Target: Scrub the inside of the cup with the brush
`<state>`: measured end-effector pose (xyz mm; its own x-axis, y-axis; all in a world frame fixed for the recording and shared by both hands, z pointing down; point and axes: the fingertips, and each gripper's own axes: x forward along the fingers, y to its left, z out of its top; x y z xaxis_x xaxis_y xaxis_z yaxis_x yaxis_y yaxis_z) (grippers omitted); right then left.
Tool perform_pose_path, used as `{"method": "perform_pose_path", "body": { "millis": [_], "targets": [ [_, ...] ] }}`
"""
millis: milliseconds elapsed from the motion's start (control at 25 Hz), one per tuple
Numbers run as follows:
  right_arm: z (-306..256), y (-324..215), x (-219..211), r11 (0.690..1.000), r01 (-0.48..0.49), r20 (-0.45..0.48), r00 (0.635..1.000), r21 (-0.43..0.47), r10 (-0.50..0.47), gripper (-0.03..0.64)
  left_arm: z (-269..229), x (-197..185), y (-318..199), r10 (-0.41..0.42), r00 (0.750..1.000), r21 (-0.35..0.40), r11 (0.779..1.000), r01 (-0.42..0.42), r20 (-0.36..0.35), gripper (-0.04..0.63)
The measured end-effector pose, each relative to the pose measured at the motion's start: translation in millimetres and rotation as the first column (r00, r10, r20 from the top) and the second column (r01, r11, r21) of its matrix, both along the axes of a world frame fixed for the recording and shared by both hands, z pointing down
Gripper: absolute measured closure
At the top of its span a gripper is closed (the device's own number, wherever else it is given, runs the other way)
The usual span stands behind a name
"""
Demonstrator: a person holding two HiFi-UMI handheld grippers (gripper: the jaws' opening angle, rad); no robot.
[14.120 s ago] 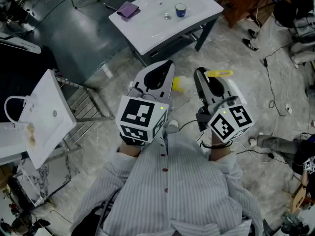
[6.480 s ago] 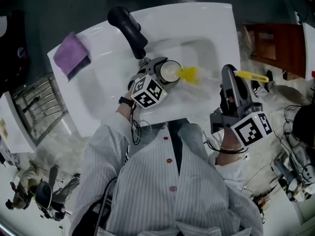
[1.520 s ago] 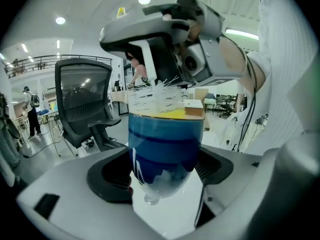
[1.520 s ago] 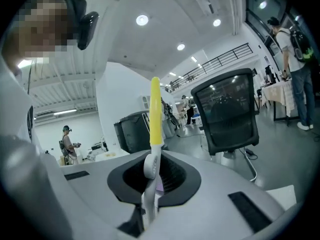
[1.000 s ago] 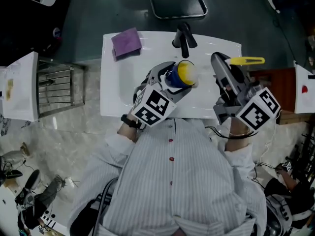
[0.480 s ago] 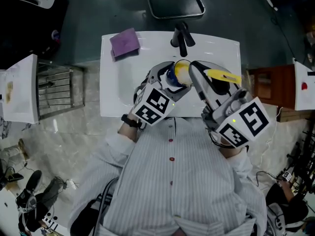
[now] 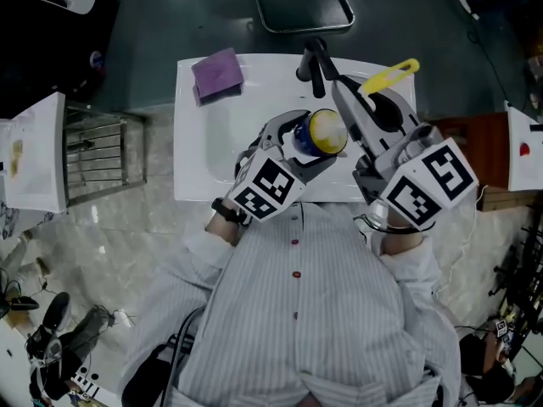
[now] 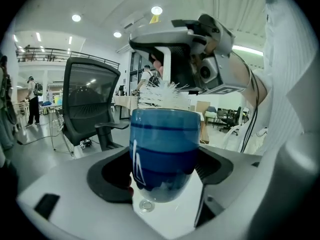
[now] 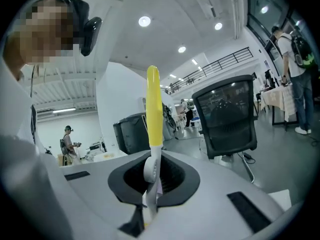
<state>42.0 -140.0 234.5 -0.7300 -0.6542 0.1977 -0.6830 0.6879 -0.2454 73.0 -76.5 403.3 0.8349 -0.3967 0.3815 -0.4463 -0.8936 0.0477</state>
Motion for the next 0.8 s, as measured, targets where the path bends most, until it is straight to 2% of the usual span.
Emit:
{"method": "perform_pose_path", "body": {
  "millis": [200, 320, 520, 800],
  "targets": [
    [-0.1, -6.4, 26.2, 0.997, -0.064, 0.068, 0.995, -0.036, 0.066, 0.583, -12.0, -5.9, -1.4, 0.001, 0.999, 0.025, 1.0, 0.0, -0.045, 0.21],
    [2.5, -2.1, 39.4, 0.995, -0.089, 0.079, 0.993, -0.046, 0.093, 0.583, -20.6, -11.3, -8.7, -0.006, 0.998, 0.038, 0.999, 0.008, -0.061, 0.21],
    [6.6, 15.4, 34.4, 0.997, -0.059, 0.061, 0.996, -0.058, 0.062, 0.583, -16.4, -19.6, -20.0, -0.034, 0.999, 0.026, 0.999, 0.035, -0.043, 0.21],
    [3.0, 36.8, 4.2, 0.999, 0.0, 0.038, 0.999, -0.042, 0.002, 0.583, -11.0, -21.2, -21.2, -0.033, 0.999, 0.03, 0.999, 0.034, -0.02, 0.21]
  ]
}}
